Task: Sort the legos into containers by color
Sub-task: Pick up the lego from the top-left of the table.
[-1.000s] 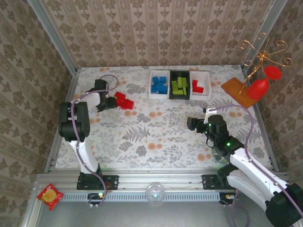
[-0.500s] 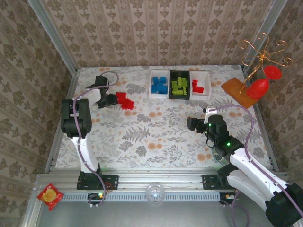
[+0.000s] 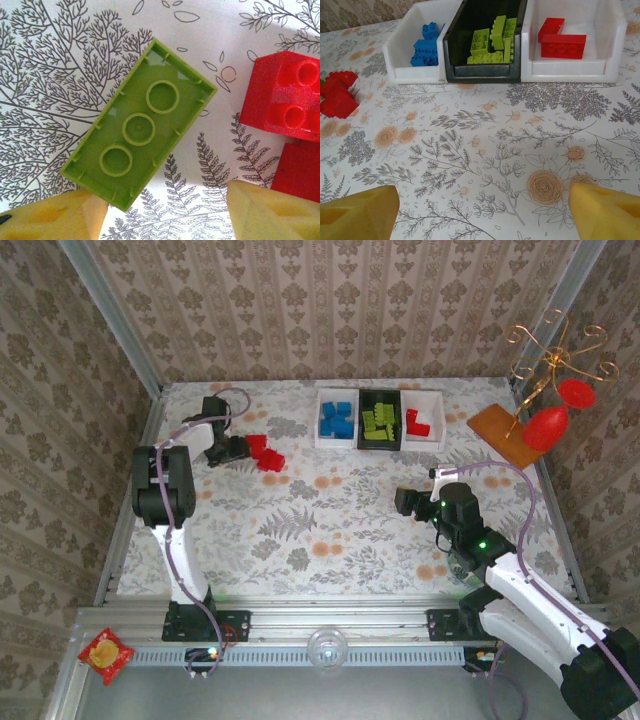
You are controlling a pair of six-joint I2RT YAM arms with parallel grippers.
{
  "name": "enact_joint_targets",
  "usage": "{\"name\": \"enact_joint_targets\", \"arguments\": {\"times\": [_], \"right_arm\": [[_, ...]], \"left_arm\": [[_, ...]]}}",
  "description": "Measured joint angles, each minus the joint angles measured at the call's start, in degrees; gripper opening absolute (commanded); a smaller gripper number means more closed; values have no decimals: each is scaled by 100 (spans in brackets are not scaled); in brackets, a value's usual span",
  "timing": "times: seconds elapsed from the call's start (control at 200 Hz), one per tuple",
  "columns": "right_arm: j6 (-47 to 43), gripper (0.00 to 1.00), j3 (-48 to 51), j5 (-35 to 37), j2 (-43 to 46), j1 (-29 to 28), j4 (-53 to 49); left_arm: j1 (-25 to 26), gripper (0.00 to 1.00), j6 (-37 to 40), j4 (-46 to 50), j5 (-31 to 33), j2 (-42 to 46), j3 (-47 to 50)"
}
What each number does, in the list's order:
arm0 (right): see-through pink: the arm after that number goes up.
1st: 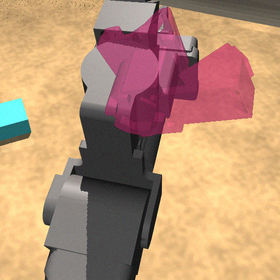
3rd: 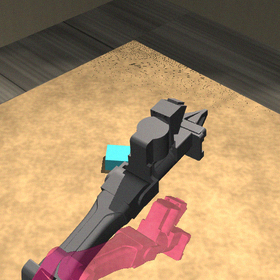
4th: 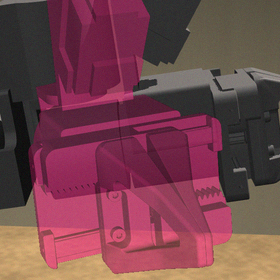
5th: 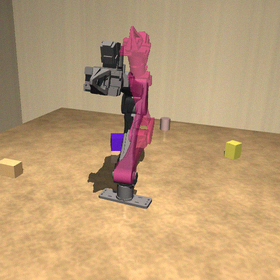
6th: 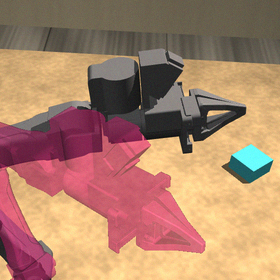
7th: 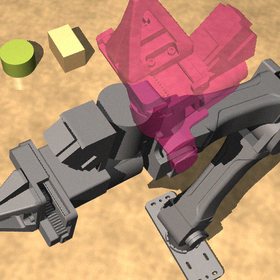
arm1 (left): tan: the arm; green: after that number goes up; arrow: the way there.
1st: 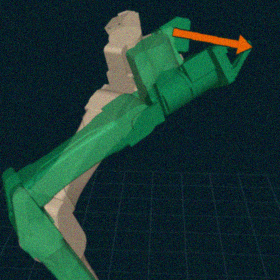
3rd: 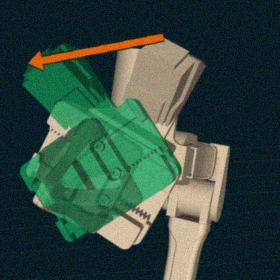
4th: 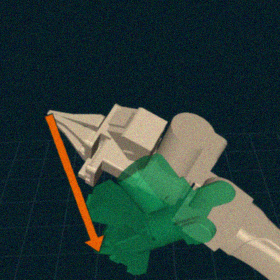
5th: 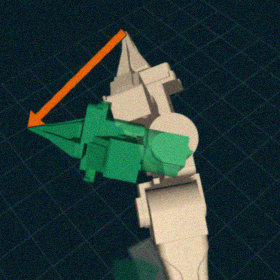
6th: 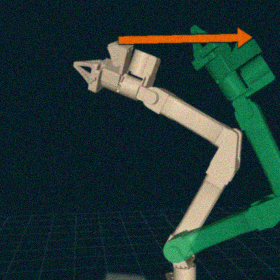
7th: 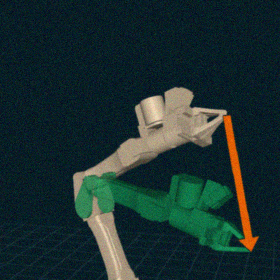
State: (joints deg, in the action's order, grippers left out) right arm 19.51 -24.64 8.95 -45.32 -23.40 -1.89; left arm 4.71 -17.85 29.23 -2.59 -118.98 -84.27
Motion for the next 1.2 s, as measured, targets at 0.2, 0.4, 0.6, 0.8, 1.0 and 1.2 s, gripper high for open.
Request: {"name": "enact_joint_targets", "arguments": {"times": [0.2,0.4,0.6,0.8,1.0,1.2], "right_arm": [[0,89,0,0,-4,0,0],[0,89,0,0,-4,0,0],[0,89,0,0,-4,0,0],[0,89,0,0,-4,0,0],[0,89,0,0,-4,0,0],[-2,89,0,0,-4,0,0]], "left_arm": [[4,74,15,127,81,-291,-509],[-55,74,173,354,192,-522,-905],[-136,75,343,678,284,-686,-1189],[-138,82,400,846,131,-782,-1375],[-127,84,391,955,39,-951,-1670],[-72,85,343,1071,63,-1167,-2044]]}}
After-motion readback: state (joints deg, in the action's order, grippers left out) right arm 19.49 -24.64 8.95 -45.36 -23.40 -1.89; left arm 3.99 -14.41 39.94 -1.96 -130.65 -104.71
